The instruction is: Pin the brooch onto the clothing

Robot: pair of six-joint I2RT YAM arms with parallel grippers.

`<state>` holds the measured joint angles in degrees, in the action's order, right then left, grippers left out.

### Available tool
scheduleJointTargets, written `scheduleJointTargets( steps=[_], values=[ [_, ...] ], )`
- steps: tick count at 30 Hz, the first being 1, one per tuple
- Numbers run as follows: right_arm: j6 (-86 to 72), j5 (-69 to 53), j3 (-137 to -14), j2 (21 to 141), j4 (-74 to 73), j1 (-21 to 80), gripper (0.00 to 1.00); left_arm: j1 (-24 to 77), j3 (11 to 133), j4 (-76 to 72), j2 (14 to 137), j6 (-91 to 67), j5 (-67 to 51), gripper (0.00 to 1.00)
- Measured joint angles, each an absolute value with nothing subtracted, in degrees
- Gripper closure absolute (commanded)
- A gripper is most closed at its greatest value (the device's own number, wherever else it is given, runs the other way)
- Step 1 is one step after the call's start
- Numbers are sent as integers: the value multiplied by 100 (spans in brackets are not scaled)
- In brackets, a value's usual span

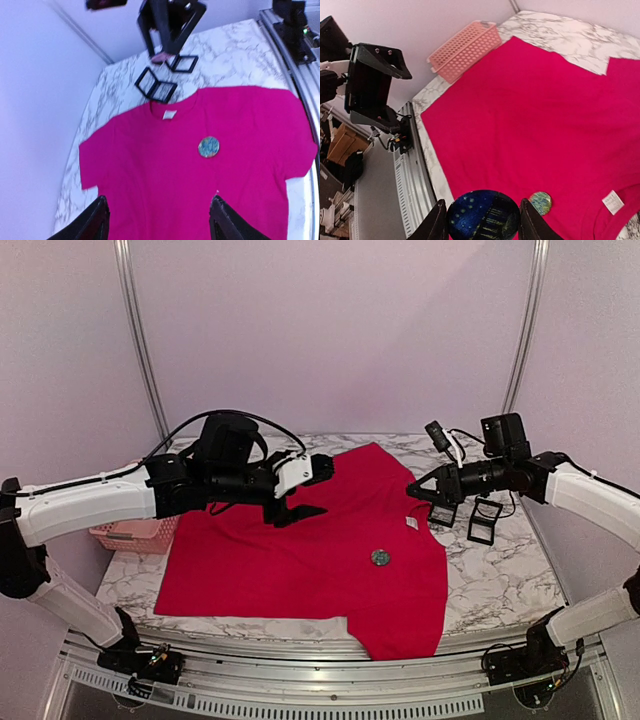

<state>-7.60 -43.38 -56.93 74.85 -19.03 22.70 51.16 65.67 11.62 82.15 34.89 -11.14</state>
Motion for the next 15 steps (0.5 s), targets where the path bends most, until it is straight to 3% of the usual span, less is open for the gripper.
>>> scheduleJointTargets(
  steps=[6, 10, 15],
  values=[
    [-368, -5601, -6136, 7489, -1745, 3013, 71, 6097, 7157, 1157, 8138, 4547, -1496, 30],
    [-169, -6051, -6278, 7679, -1763, 3371, 71, 6259, 7349, 1166, 8167, 5183, -1518, 42],
    [89, -6287, -6420, 7819, -1946, 3682, 71, 6333, 7448, 1234, 8381, 5789, -1431, 50]
  ],
)
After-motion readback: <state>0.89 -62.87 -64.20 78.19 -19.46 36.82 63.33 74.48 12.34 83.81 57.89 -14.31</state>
